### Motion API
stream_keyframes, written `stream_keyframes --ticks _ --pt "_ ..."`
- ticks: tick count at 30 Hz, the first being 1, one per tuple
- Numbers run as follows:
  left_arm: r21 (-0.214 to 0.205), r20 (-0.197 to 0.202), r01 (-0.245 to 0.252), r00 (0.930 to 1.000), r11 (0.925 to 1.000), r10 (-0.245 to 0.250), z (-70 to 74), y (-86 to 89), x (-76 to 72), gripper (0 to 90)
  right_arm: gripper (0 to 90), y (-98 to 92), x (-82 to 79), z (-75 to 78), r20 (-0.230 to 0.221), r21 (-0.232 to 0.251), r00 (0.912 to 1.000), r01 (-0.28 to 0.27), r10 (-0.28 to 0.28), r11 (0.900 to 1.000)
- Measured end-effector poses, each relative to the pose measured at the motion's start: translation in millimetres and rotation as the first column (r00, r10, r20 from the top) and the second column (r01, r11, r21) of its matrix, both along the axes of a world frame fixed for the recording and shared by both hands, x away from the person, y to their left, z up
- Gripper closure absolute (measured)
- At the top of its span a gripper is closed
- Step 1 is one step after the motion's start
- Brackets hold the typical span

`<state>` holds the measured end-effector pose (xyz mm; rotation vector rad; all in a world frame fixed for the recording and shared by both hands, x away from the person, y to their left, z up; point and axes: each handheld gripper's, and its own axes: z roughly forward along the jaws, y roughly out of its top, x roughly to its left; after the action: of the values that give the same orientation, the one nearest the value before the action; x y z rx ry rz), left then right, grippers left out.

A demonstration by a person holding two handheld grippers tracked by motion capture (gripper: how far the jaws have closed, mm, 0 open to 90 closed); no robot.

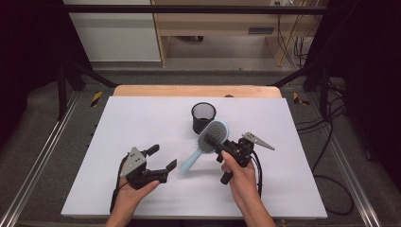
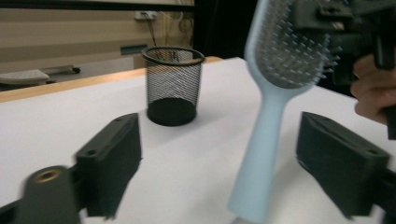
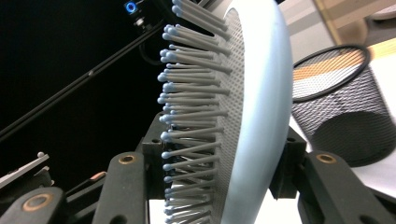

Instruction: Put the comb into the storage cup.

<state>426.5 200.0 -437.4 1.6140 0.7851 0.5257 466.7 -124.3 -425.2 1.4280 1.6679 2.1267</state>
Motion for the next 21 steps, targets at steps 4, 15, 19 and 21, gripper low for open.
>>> stream_keyframes --ticks 4,15,19,21 --pt "-0.04 0.006 -0.072 0.9974 0.9966 0.072 4.7 22.0 3.3 4.7 51.8 -6.7 0.4 0.1 0.007 0.001 0.9998 0.021 -0.021 0.9998" --pt "-0.062 0.02 -0.237 0.971 0.9697 0.238 4.6 73.8 -5.7 3.8 51.9 -16.7 3.5 0.0 0.006 -0.007 0.9983 0.058 -0.058 0.9983" --pt "-0.069 0.02 -0.274 0.9609 0.9592 0.276 4.5 82.9 -2.5 3.4 51.9 -23.8 2.4 1.4 0.017 -0.017 0.9968 0.078 -0.078 0.9968" --pt "-0.053 0.02 -0.282 0.9588 0.9579 0.283 2.6 87.2 0.3 3.3 51.8 -27.7 2.6 2.3 0.023 -0.023 0.9956 0.092 -0.091 0.9955"
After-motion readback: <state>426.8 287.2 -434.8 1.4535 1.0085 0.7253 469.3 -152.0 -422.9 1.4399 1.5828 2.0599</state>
